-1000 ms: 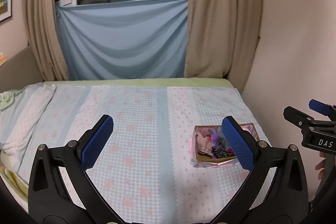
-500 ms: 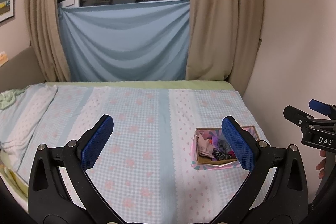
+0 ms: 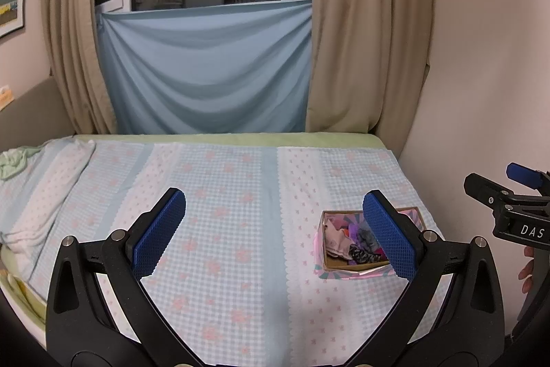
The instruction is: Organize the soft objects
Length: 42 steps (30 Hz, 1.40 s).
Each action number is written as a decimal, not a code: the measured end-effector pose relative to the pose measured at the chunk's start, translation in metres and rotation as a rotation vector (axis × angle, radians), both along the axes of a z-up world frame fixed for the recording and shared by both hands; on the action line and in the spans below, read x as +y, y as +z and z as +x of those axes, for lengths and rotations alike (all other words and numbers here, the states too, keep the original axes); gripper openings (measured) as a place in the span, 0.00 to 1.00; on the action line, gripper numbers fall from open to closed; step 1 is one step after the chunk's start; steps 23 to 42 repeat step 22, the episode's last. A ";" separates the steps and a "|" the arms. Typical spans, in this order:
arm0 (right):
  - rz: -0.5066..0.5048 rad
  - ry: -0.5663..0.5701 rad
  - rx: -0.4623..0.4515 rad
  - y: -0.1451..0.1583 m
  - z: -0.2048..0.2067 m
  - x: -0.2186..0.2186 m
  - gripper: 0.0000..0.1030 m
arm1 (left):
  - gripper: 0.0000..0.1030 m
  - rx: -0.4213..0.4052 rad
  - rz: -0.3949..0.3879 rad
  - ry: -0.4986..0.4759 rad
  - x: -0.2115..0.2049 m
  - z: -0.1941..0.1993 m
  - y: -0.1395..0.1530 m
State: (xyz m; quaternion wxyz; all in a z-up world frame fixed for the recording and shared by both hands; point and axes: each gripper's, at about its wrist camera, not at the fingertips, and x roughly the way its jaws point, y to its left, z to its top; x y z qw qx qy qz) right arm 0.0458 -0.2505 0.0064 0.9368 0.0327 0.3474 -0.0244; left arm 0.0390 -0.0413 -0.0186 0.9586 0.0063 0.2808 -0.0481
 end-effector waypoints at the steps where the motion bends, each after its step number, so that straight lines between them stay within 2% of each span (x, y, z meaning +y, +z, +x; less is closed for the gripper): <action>1: 0.001 0.000 0.000 0.000 0.000 0.000 0.99 | 1.00 -0.004 0.000 0.002 0.000 0.000 0.000; 19: 0.012 -0.002 0.009 -0.001 0.010 0.000 0.99 | 1.00 -0.050 0.035 0.042 -0.001 0.004 -0.001; 42: 0.012 -0.006 0.022 -0.002 0.017 -0.002 0.99 | 1.00 -0.041 0.040 0.046 -0.005 0.011 -0.004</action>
